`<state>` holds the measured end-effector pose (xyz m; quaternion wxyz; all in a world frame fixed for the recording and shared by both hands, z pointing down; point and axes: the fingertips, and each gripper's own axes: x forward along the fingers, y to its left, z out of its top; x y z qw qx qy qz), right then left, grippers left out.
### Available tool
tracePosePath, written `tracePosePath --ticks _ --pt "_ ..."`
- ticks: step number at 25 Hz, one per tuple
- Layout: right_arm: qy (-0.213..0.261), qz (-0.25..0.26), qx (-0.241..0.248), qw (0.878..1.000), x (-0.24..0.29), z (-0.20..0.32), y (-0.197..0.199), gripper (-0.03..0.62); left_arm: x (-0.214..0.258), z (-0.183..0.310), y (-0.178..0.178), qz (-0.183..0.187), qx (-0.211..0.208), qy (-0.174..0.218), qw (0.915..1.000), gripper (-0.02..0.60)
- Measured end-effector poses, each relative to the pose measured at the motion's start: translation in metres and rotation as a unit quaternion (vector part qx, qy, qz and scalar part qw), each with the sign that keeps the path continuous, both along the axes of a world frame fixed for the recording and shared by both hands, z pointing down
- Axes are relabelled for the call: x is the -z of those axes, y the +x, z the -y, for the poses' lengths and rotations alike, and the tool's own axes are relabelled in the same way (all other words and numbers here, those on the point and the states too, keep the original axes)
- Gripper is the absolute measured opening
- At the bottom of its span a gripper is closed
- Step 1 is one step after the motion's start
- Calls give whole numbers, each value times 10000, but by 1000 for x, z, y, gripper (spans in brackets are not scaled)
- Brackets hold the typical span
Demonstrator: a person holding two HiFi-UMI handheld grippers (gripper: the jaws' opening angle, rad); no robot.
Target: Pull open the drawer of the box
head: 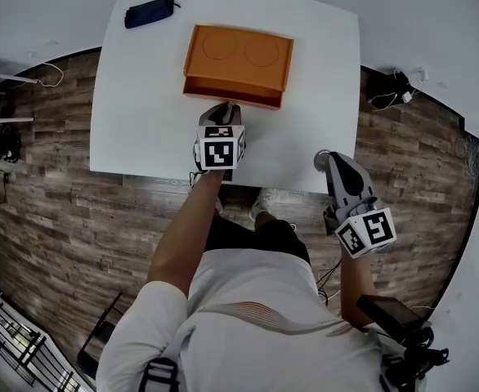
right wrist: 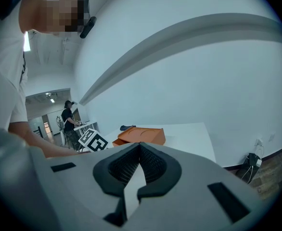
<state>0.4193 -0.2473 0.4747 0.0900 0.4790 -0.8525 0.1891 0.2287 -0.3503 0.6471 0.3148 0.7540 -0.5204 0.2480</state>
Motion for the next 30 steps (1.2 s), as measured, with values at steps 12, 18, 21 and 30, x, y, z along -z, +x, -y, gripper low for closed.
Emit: tracePosePath --ticks 12,18,21,30 --pt "41 61 301 9995 3 -1 -20 3 -8 -51 -9 -83 120 -268 9995 81" --pt "25 99 323 9994 2 -2 -22 3 -8 -65 -7 -128 132 -400 9990 81" --pt "37 115 362 9993 2 -3 -24 3 -8 -71 -8 -144 158 -440 9988 81" --pt "44 126 418 9990 3 -4 -29 3 -9 -78 -8 -123 162 -442 9988 81"
